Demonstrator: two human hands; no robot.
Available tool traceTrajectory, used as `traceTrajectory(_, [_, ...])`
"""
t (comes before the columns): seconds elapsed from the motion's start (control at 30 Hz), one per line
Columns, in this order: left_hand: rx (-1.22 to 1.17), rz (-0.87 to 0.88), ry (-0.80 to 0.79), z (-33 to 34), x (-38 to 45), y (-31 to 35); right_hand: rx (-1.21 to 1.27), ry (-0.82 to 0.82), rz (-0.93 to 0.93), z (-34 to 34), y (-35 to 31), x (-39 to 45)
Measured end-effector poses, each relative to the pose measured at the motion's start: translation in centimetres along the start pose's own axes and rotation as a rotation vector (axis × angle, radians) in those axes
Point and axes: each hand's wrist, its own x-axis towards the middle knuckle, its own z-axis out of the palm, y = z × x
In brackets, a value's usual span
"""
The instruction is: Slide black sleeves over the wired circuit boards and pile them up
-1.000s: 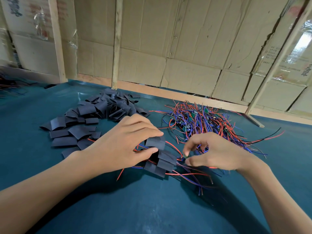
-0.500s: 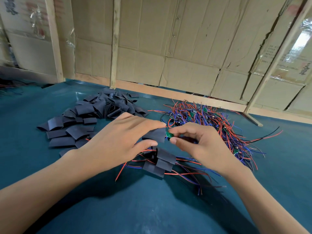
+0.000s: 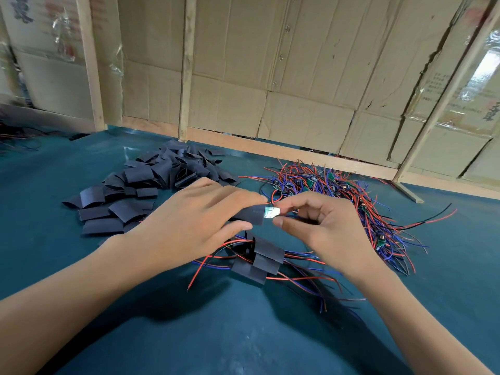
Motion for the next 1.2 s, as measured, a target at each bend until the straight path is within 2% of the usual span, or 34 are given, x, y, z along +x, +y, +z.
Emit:
traceTrajectory(0.33, [0.052, -0.045, -0.035, 0.4, -0.1, 0.1, -0.036, 0.018, -0.047, 0.8, 0.4, -0.3])
traceTrajectory(0.5, [0.015, -0.056, 0.014, 0.3, 0.0, -0.1, -0.137, 0.049, -0.171, 0.9, 0.6, -0.1])
traceTrajectory(0.7, [-0.024, -0.025, 0.056, 0.4, 0.0, 0.2, -0.101, 0.078, -0.171, 1.1, 0.6, -0.2])
traceTrajectory(0.9, [-0.021, -0.084, 0.022, 0.2, 0.0, 0.5, -0.283, 0.098, -0.42, 1.3, 0.3, -0.5])
traceTrajectory(1.2, [-0.159, -0.169, -0.015, 0.2, -0.4, 0.8, -0.262, 0.109, -0.585, 1.4, 0.5, -0.3])
